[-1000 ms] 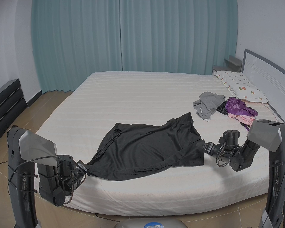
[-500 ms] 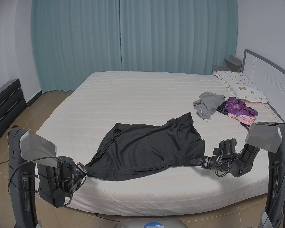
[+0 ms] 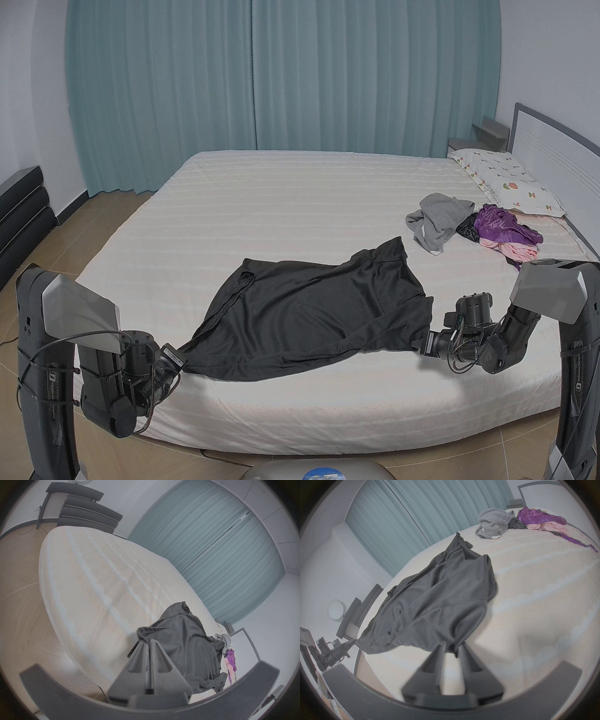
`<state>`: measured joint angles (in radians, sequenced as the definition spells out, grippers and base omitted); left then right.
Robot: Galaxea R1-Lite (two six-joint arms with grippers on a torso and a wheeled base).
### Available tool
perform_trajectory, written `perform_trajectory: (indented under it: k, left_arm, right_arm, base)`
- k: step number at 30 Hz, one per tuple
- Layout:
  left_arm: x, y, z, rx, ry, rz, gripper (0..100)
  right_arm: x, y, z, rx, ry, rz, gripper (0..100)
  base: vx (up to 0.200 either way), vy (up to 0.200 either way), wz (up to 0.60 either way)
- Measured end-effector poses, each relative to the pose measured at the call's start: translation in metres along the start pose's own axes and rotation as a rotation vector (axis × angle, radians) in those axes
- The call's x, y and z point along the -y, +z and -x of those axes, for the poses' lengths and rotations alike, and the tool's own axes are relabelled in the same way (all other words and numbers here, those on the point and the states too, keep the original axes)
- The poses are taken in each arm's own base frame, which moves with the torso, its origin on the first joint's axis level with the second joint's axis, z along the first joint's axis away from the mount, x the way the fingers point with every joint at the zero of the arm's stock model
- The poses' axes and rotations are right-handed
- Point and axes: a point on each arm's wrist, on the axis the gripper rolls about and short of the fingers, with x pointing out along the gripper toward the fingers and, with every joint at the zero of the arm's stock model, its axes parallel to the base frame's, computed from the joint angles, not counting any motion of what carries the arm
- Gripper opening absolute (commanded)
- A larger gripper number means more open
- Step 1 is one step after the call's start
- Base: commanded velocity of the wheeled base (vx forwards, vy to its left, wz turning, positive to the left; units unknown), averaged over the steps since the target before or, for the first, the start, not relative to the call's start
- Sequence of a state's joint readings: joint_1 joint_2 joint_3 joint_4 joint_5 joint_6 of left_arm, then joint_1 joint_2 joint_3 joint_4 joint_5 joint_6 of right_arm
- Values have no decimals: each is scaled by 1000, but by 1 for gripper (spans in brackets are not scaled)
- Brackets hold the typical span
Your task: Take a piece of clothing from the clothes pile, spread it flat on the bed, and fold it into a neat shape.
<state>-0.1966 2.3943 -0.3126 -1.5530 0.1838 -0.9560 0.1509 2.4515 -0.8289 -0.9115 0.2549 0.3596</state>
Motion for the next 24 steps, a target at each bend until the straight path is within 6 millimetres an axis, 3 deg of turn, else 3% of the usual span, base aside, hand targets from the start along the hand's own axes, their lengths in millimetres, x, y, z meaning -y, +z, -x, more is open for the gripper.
perform_trajectory:
  k: [7,19,24]
  left_arm:
    - [-1,0,3,-3,6,-2,0]
    - [2,7,21,2,2,-20,0]
    - [3,11,32,5,-1,-104,0]
  right_arm:
    - [6,-4,26,-12,53,-38,0]
    - [11,-19,113,-4,158,-169,0]
    - [12,-21,137,24,162,-188,0]
  base:
    - [0,0,0]
    - [0,0,0]
    - [0,0,0]
